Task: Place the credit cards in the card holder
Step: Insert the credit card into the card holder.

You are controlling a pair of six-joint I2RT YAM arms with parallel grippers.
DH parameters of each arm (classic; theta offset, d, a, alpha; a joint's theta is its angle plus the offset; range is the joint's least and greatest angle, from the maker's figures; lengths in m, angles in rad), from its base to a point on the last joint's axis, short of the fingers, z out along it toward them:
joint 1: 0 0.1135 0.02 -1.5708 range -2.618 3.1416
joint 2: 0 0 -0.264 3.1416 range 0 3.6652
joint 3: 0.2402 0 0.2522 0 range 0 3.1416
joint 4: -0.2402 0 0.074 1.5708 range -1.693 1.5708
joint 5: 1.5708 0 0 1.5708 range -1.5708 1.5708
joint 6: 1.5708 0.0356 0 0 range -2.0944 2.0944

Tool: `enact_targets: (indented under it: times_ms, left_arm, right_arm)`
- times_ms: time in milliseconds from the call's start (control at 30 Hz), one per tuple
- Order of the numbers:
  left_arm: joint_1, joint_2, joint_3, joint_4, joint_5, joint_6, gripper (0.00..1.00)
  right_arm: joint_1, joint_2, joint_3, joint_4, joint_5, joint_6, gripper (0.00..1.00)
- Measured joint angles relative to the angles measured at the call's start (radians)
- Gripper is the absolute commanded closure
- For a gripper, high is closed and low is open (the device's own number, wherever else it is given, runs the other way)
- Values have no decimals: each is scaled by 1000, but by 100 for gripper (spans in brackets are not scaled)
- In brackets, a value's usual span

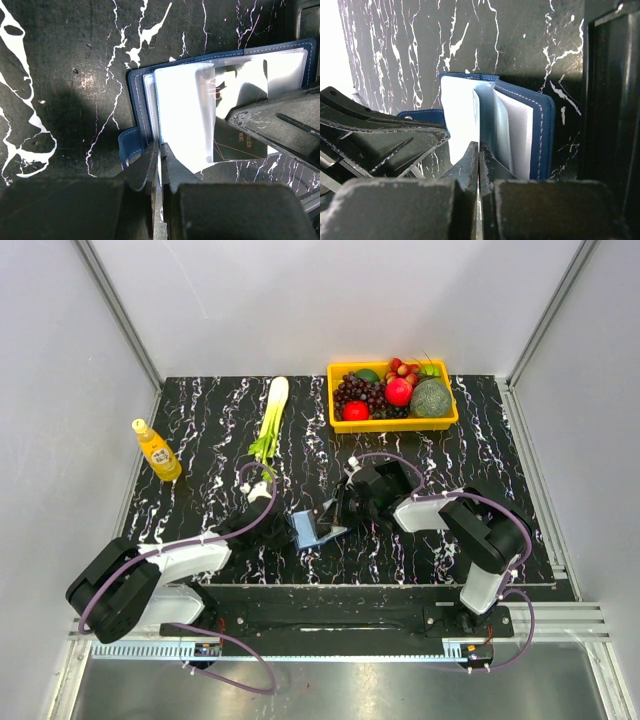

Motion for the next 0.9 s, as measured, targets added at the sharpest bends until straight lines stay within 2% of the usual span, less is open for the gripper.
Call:
enact_targets:
  times_ms: [300,500,600,700,833,900]
  left_arm:
    - [0,-6,-15,24,2,-8,93]
    - [0,-6,-15,24,2,-8,93]
    - [0,-6,-15,24,2,-8,93]
    - [0,-5,-15,29,5,-8,93]
    - [0,-5,-15,32,7,-8,93]
    - [0,-5,-15,33,7,-8,93]
  right_arm:
    - [9,8,16,-11,32,-15,100]
    - [34,8,40,-63,79,-34,85]
    - [55,-7,51,-106,125,-56,68]
    - [71,-10,72,-170,160,-79,59]
    - [89,-29,97,-239,193,-95,56]
    - [95,-46,110,-293,214,-108,59]
